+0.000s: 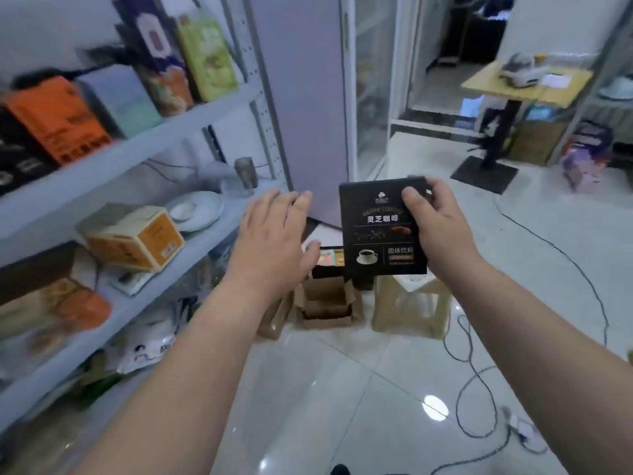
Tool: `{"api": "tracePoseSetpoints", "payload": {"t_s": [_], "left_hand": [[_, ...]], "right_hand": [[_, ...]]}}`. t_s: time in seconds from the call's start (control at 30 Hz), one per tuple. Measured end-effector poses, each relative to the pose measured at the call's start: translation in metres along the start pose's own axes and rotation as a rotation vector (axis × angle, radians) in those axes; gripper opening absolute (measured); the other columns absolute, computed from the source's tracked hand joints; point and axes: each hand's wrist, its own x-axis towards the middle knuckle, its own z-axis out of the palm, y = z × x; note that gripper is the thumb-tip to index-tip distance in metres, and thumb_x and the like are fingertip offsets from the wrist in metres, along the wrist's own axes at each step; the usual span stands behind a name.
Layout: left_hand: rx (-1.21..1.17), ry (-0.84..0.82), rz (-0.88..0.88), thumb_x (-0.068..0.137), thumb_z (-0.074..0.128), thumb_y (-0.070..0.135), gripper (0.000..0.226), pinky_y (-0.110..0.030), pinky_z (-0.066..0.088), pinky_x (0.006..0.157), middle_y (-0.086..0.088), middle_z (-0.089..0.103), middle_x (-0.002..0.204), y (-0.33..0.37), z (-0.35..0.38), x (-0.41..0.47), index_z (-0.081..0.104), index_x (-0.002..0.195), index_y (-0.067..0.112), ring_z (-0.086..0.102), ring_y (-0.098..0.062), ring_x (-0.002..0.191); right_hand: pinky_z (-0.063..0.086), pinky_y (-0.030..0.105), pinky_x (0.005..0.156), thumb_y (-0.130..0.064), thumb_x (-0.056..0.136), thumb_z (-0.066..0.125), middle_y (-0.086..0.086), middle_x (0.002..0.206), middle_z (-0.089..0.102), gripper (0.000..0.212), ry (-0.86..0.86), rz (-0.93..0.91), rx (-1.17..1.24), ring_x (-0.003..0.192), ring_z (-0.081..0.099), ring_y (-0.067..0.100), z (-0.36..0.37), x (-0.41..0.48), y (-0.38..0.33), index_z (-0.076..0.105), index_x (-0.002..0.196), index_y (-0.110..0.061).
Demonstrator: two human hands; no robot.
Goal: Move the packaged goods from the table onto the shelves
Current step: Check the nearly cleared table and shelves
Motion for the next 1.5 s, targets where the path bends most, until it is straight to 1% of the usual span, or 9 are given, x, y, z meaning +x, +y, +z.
{"api": "tracePoseSetpoints", "payload": {"t_s": [0.17,0.33,0.6,0.67,0.73,0.8,0.9,1.2,1.5], "left_hand": [[0.114,0.05,-0.305,0.087,0.044,0.048,0.069,-0.056,0.037,0.111,-0.017,0.054,0.137,-0.031,-0.045,-0.057,0.047,0.142,0.006,0.047,-0.041,0.13],[0.238,0.01,-0.594,0.089,0.038,0.052,0.072,-0.055,0.034,0.114,-0.013,0.05,0.142,-0.035,-0.094,-0.14,0.043,0.147,0.01,0.041,-0.036,0.136],[0.365,-0.046,-0.936,0.092,0.038,0.053,0.072,-0.049,0.031,0.118,-0.012,0.049,0.142,-0.022,-0.148,-0.282,0.038,0.15,0.009,0.04,-0.033,0.135],[0.373,-0.079,-1.004,0.091,0.028,0.055,0.078,-0.049,0.025,0.121,-0.013,0.044,0.149,-0.024,-0.157,-0.313,0.031,0.154,0.01,0.034,-0.034,0.141],[0.38,-0.088,-1.07,0.089,0.021,0.058,0.083,-0.051,0.022,0.122,-0.015,0.037,0.155,-0.029,-0.163,-0.343,0.024,0.158,0.011,0.027,-0.037,0.146],[0.413,-0.104,-1.113,0.091,0.023,0.059,0.083,-0.052,0.019,0.123,-0.015,0.029,0.161,-0.037,-0.169,-0.372,0.015,0.16,0.014,0.018,-0.037,0.151],[0.43,-0.067,-1.151,0.096,0.036,0.055,0.082,-0.052,0.013,0.125,-0.015,0.019,0.166,-0.056,-0.181,-0.412,0.008,0.161,0.015,0.008,-0.037,0.154],[0.489,-0.045,-1.159,0.097,0.032,0.058,0.081,-0.05,0.003,0.126,-0.009,0.004,0.169,-0.138,-0.217,-0.524,0.0,0.162,0.021,-0.007,-0.033,0.155],[0.479,-0.096,-1.155,0.096,0.024,0.062,0.081,-0.048,0.001,0.125,-0.008,0.003,0.169,-0.208,-0.231,-0.576,-0.004,0.161,0.023,-0.007,-0.032,0.155]], "right_hand": [[0.06,0.037,0.067,-0.031,0.101,0.059,-0.014,0.094,0.073,0.021,-0.339,-0.015,0.038,0.083,0.074,0.011,0.083,0.011,-0.016,0.055,0.121,-0.033],[0.062,0.043,0.07,-0.032,0.1,0.059,-0.008,0.101,0.072,0.028,-0.668,-0.008,0.085,0.089,0.075,0.019,0.144,-0.022,-0.032,0.053,0.128,-0.03],[0.061,0.053,0.079,-0.027,0.099,0.061,-0.002,0.105,0.072,0.017,-1.008,0.086,0.195,0.097,0.072,0.026,0.228,-0.133,-0.042,0.057,0.115,-0.033],[0.061,0.049,0.08,-0.025,0.1,0.061,-0.004,0.104,0.072,0.02,-1.072,0.069,0.21,0.096,0.072,0.022,0.246,-0.163,-0.042,0.057,0.118,-0.029],[0.062,0.038,0.069,-0.024,0.1,0.06,-0.009,0.096,0.073,0.025,-1.12,0.059,0.209,0.086,0.073,0.013,0.263,-0.192,-0.045,0.055,0.124,-0.025],[0.06,0.034,0.063,-0.025,0.1,0.06,-0.01,0.093,0.073,0.028,-1.166,0.06,0.205,0.08,0.074,0.012,0.282,-0.218,-0.05,0.053,0.127,-0.027],[0.062,0.04,0.072,-0.028,0.1,0.06,-0.004,0.107,0.07,0.03,-1.207,0.044,0.197,0.088,0.073,0.017,0.315,-0.256,-0.059,0.052,0.128,-0.031],[0.058,0.026,0.062,-0.027,0.101,0.058,-0.001,0.112,0.066,0.028,-1.279,0.051,0.253,0.081,0.072,0.006,0.426,-0.363,-0.068,0.051,0.128,-0.032],[0.062,0.045,0.079,-0.024,0.104,0.054,0.004,0.11,0.069,0.027,-1.325,-0.007,0.29,0.097,0.072,0.025,0.508,-0.406,-0.063,0.052,0.125,-0.041]]}}
